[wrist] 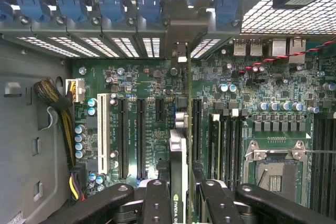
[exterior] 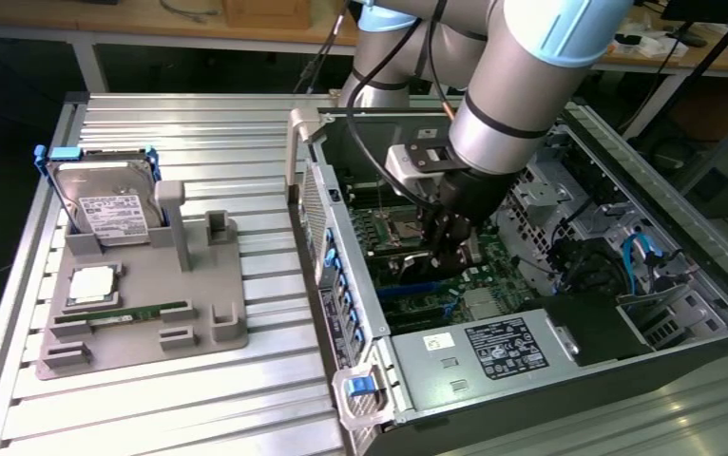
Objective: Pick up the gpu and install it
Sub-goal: 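Insert the gpu into the slot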
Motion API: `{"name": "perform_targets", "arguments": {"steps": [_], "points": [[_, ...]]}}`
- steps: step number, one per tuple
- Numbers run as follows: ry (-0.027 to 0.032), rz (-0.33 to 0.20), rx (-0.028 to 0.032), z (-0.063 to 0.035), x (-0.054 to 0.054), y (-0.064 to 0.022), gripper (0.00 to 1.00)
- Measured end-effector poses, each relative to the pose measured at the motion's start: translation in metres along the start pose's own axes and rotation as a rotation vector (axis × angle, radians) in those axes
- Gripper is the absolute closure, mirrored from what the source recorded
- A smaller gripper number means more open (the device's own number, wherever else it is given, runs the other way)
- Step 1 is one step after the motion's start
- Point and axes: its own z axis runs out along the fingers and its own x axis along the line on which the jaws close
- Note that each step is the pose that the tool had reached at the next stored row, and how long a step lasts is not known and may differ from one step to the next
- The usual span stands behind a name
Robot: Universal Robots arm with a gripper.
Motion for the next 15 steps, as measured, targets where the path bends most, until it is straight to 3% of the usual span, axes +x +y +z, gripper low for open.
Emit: {"name": "perform_targets", "arguments": {"steps": [15], "points": [[-0.0001,0.000,0.0001,0.0005,0.0012,0.0004,0.73]]}}
